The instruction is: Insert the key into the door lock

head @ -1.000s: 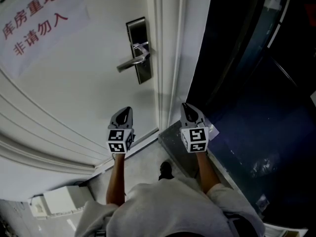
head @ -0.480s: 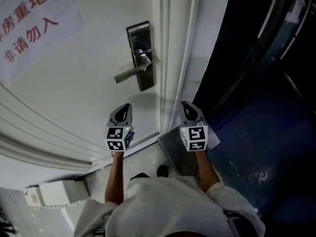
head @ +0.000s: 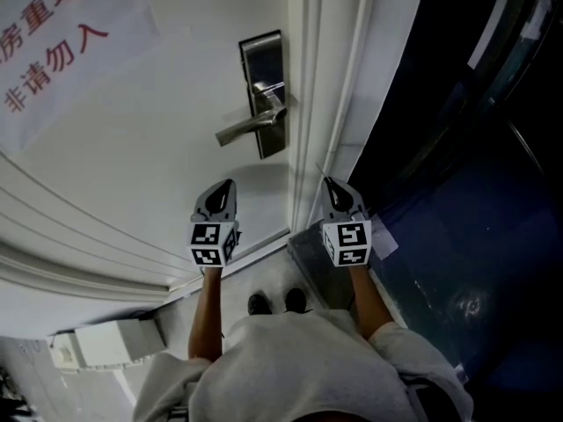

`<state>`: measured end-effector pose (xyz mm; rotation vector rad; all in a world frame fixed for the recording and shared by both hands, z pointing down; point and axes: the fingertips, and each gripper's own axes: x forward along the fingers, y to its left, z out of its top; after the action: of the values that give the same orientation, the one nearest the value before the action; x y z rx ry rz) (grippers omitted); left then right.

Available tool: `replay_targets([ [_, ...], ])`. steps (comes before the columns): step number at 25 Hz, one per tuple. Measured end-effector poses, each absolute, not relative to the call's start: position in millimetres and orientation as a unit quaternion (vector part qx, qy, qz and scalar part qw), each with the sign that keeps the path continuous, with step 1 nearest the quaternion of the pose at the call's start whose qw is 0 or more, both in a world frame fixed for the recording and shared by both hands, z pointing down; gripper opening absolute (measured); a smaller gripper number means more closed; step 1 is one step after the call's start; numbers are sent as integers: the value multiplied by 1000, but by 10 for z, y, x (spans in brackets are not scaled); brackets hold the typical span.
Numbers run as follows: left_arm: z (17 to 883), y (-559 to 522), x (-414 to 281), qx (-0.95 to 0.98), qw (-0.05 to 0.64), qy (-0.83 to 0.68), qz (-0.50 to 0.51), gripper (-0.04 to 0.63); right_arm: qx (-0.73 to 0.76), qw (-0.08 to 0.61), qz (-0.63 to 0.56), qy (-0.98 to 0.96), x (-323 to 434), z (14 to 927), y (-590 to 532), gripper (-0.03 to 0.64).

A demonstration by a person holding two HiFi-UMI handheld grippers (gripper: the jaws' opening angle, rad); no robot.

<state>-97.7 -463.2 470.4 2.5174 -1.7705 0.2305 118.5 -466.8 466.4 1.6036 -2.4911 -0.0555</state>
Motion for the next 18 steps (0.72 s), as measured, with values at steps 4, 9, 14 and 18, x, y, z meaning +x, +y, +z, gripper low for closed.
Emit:
replay_targets([
  [4,4665,-4654,-1059,822,24,-564,74,17,547,83,-20,-833,1071,4615,-4650,29],
  [9,4651,-4654,-1153,830,21,-552,73,17,557,84,-20,-826,947,4600,-4617,29],
  [14,4633,-4672,-1265,833,21,-549,70,17,557,81,-27,-826,798,4534,-4624,29],
  [18,4606,-4686,-1306,832,19,-550,66,16,552,77,-45,-829,722,4383,-4680,29],
])
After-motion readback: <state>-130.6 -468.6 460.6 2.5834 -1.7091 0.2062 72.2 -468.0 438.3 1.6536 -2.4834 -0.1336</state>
